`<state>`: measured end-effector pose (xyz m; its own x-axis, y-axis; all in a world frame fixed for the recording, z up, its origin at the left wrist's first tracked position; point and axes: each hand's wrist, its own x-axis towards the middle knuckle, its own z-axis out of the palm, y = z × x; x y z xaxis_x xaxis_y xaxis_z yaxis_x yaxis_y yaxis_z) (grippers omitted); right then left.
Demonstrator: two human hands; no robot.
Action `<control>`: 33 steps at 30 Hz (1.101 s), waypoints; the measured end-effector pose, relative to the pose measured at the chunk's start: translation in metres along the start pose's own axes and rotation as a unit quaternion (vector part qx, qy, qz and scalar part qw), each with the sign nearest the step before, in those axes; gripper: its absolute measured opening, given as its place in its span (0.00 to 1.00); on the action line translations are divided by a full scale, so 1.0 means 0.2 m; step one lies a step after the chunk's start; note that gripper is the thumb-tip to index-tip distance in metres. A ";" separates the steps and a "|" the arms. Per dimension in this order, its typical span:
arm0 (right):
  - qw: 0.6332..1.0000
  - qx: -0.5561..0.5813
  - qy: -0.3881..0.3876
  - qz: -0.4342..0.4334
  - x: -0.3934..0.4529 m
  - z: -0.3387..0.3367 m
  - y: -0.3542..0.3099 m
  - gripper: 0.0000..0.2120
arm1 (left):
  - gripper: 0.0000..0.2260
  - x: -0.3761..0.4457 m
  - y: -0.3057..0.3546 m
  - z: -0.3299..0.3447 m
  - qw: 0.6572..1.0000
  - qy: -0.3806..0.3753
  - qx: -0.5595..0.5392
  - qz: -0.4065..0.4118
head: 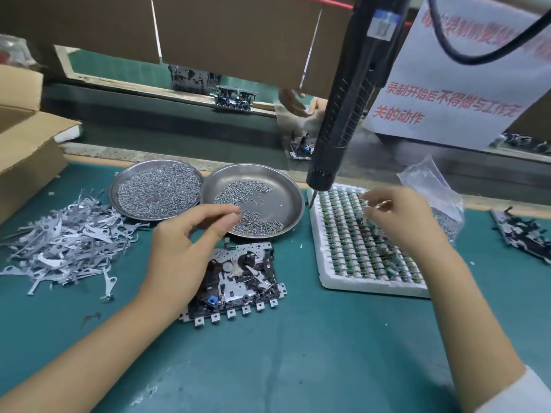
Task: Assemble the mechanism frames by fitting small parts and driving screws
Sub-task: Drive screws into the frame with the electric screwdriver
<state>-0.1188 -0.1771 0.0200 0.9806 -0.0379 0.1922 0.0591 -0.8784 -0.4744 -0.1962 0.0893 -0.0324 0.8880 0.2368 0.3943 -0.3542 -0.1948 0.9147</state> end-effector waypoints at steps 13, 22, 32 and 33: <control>0.976 0.212 0.000 -0.045 -0.06 0.06 0.04 0.09 | 0.06 -0.02 -0.02 0.02 1.000 -0.006 -0.007 -0.014; 0.764 0.612 -0.206 0.009 -0.28 0.30 -0.28 0.09 | 0.08 -0.06 0.00 0.05 0.997 -0.042 -0.060 -0.022; 0.755 0.615 -0.223 0.050 -0.34 0.35 -0.32 0.17 | 0.08 -0.06 -0.02 0.04 0.996 -0.075 -0.045 -0.020; 0.760 0.611 -0.216 0.050 -0.34 0.35 -0.32 0.17 | 0.08 -0.06 -0.01 0.05 0.996 -0.074 -0.048 -0.020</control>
<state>-0.1763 -0.0852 -0.0222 0.9457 0.3169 -0.0727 -0.1501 0.2269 -0.9623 -0.2025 0.0786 -0.0403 0.9331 0.0975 0.3461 -0.3376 -0.0937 0.9366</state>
